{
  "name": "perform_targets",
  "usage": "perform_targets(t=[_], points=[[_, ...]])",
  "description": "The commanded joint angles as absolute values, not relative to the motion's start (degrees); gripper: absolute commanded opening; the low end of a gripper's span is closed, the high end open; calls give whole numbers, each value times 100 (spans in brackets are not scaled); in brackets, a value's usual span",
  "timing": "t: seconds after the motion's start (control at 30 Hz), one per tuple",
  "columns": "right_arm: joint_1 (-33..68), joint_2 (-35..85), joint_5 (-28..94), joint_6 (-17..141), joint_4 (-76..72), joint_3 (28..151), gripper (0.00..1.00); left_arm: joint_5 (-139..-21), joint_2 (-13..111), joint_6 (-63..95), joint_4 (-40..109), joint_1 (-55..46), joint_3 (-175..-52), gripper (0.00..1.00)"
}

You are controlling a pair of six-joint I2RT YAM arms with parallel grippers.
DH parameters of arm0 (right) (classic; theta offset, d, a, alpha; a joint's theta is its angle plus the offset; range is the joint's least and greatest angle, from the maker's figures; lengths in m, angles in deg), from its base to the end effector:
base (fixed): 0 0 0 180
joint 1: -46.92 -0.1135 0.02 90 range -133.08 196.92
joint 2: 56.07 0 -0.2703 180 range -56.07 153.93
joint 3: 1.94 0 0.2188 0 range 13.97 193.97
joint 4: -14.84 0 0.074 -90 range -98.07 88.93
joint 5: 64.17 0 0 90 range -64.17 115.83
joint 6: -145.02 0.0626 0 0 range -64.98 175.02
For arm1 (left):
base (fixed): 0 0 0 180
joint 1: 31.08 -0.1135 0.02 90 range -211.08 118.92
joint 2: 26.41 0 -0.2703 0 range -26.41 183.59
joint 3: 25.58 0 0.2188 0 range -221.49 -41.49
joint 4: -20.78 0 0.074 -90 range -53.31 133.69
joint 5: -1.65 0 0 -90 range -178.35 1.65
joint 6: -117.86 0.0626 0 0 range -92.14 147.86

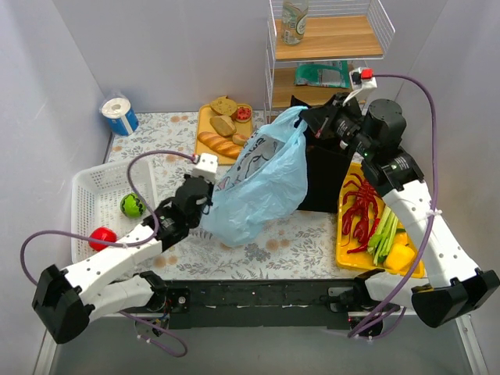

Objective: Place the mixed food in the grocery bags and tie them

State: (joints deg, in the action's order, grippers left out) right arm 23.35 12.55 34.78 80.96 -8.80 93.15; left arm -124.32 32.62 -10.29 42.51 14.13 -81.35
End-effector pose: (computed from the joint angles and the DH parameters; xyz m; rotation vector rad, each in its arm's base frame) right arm 0.2280 0.1101 0.4694 -0.0967 1.5743 0.8033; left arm 0.1757 -0.1248 0.2802 -0.2745 1.9153 -0.3434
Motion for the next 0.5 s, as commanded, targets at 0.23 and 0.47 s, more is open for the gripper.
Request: perform_targets(t=[0.23, 0.47], points=[[1915, 205, 4315, 7181, -1829, 8078, 63, -10680, 3072, -1680, 4390, -154, -9009, 0], [1915, -737, 3351, 7085, -2347, 7804, 88, -10944, 3310, -1521, 4056, -665, -8965, 0]])
